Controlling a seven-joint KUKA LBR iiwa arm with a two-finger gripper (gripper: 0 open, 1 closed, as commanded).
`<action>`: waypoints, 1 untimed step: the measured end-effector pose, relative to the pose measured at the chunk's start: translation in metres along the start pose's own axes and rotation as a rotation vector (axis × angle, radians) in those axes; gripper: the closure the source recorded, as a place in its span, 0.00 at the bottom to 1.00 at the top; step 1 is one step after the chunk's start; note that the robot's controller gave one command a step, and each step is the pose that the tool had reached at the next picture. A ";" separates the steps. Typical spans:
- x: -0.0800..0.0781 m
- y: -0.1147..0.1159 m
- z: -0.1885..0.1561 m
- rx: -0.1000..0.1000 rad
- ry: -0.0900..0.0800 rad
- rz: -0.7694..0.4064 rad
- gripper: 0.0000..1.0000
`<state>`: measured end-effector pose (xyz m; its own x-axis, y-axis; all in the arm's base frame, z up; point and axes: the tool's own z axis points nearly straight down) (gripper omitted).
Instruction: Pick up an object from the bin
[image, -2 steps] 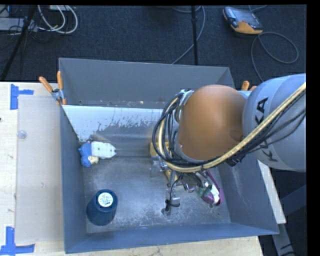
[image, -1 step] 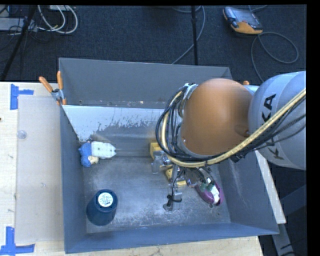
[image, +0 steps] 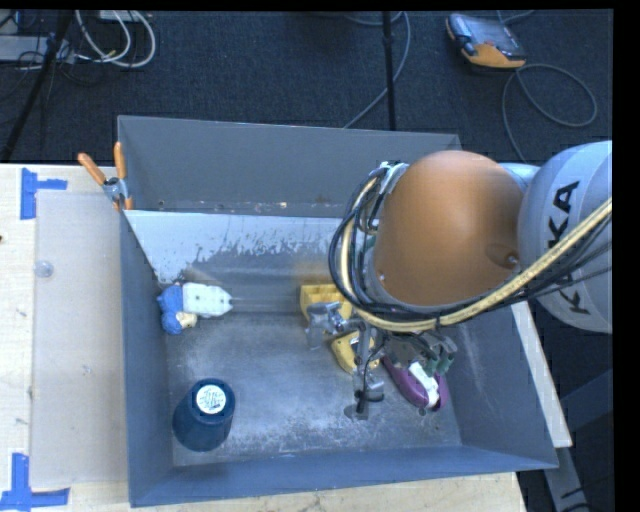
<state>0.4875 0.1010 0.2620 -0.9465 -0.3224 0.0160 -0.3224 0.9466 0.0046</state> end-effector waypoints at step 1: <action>0.004 -0.002 0.016 -0.001 0.002 -0.179 0.00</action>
Offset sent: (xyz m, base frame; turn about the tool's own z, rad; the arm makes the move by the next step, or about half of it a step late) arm -0.0068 -0.0052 0.1243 -0.0331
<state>0.4839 0.0975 0.2456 -0.8738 -0.4860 0.0166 -0.4859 0.8740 0.0081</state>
